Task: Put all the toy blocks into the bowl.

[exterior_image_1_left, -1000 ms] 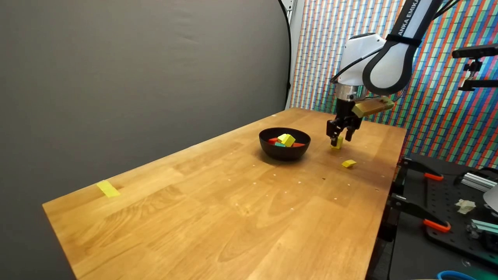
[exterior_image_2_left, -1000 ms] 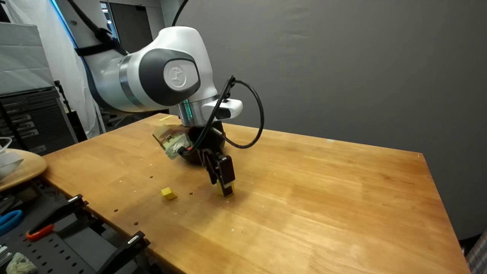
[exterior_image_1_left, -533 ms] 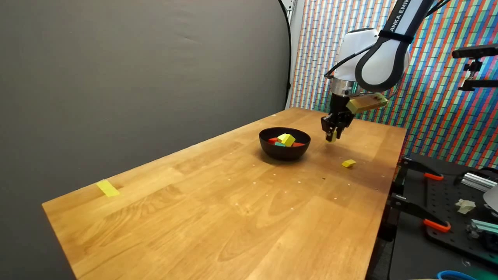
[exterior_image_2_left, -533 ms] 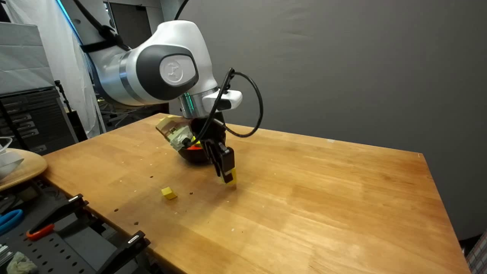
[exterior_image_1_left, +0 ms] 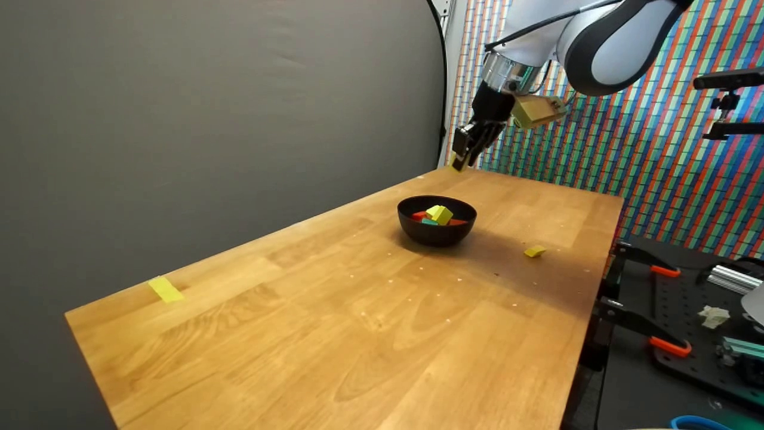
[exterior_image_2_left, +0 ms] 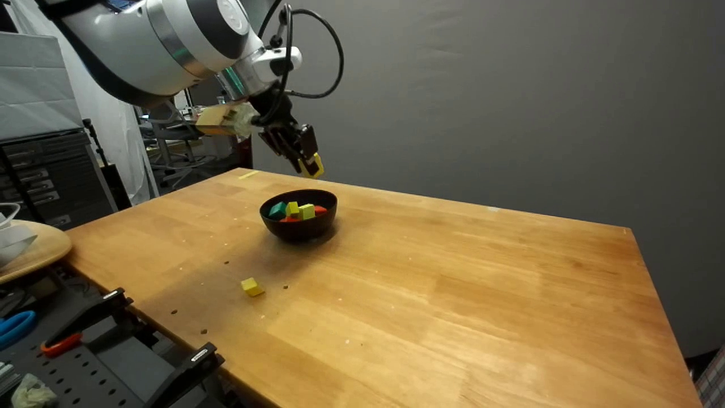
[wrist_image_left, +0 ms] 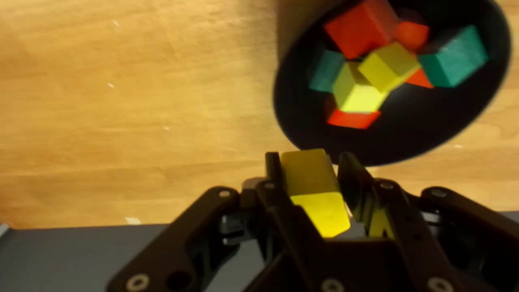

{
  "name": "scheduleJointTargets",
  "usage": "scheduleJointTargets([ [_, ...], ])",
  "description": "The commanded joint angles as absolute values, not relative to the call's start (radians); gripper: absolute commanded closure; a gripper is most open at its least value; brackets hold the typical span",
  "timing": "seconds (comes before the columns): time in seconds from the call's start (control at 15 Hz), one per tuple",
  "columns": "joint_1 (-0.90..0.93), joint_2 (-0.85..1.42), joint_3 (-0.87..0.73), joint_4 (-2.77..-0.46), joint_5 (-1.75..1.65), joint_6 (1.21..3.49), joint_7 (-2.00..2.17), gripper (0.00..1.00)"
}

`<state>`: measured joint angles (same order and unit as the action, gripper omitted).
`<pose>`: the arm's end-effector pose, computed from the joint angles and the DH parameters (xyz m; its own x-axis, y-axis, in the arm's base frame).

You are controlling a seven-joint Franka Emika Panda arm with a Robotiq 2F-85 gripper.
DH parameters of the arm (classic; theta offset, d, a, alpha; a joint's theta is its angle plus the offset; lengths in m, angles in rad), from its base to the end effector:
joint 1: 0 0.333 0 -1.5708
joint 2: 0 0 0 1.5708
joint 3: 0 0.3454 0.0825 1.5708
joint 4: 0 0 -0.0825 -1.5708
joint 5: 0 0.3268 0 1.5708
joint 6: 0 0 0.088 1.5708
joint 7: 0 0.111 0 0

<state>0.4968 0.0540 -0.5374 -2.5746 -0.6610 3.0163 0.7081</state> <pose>0.4446 0.0280 0.3542 0.9074 -0.0756 0.4134 -0.1174 -0.9901 0.0766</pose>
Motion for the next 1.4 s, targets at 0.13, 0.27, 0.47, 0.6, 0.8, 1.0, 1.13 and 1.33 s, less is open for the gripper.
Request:
scheduleJointTargets([
  [0.13,0.493,0.115,-0.335,-2.6,-0.312,3.164,0.515,0.85],
  [0.27,0.391,0.138,-0.152,-2.589,-0.147,3.123,0.429,0.85],
  [0.47,0.284,0.177,-0.01,-2.533,-0.016,3.046,0.328,0.35],
  [0.6,0.278,0.162,-0.038,-2.526,-0.041,3.025,0.312,0.21],
  [0.8,0.286,0.116,-0.124,-2.535,-0.121,3.024,0.334,0.0],
  [1.0,0.257,0.086,-0.107,-2.55,-0.067,2.991,0.302,0.0],
  [1.13,0.253,0.081,-0.085,-2.564,-0.025,2.939,0.282,0.0],
  [1.33,0.191,0.066,0.046,-2.575,0.13,2.773,0.234,0.0],
])
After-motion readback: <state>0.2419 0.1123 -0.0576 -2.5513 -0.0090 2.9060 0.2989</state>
